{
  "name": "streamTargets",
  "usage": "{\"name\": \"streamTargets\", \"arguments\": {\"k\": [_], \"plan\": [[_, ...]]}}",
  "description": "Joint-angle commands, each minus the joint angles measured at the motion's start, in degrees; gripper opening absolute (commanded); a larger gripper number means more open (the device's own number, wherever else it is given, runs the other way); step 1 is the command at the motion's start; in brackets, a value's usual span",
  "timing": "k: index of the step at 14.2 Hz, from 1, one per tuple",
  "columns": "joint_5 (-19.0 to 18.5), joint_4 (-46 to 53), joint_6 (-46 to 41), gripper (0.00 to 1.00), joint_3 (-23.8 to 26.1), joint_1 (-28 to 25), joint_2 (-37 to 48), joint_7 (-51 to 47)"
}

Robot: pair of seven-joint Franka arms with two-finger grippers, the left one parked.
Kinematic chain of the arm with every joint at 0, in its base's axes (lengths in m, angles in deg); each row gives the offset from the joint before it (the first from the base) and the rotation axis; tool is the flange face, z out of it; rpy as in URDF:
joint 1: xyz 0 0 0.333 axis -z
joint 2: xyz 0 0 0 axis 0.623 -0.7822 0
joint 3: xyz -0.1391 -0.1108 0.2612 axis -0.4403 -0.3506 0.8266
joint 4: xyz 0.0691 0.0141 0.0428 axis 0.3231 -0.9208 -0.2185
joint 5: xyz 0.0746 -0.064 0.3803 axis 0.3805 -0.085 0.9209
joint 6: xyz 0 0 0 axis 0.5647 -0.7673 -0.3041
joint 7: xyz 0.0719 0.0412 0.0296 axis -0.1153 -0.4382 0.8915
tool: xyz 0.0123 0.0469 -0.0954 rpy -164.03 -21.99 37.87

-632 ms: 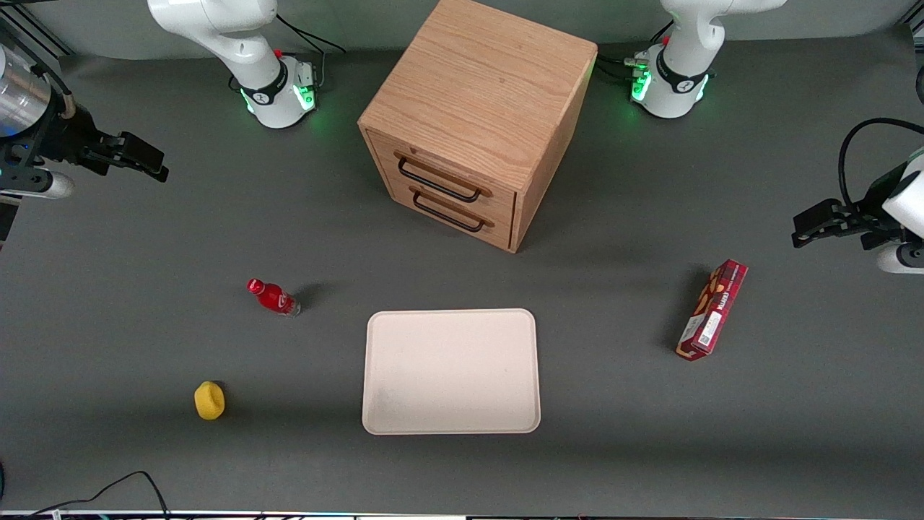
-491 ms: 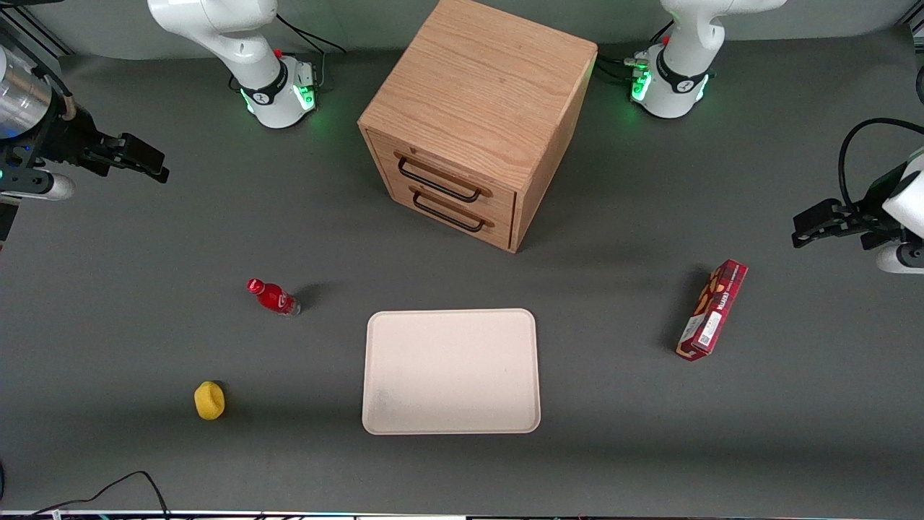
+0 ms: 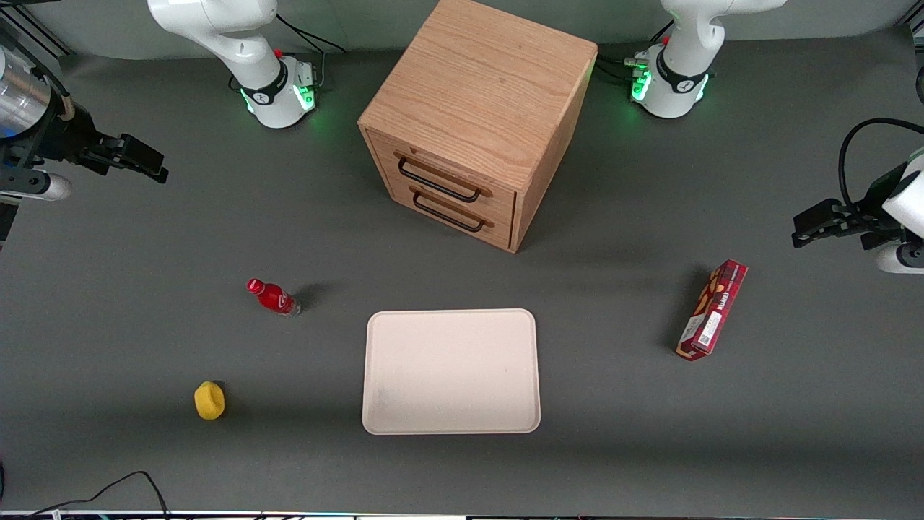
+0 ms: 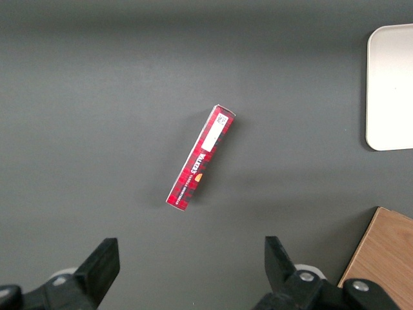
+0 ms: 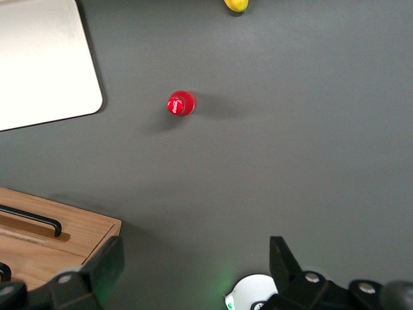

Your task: Open upper drawer

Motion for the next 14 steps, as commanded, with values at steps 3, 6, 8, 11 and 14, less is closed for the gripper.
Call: {"name": "streamTargets", "arguments": {"k": [3, 6, 8, 11, 14], "plan": [[-0.3, 1.63, -0.84, 1.0, 3.8, -0.43, -1.06, 0.98], [-0.21, 2.16, -0.83, 1.0, 4.34, -0.43, -1.42, 16.74], [0.75, 2.95, -0.92, 1.0, 5.82, -0.43, -2.38, 25.31], [6.01, 4.35, -0.92, 1.0, 12.15, -0.34, -4.66, 27.8], [13.83, 4.79, -0.66, 1.0, 16.28, -0.34, -7.2, 27.98]]}}
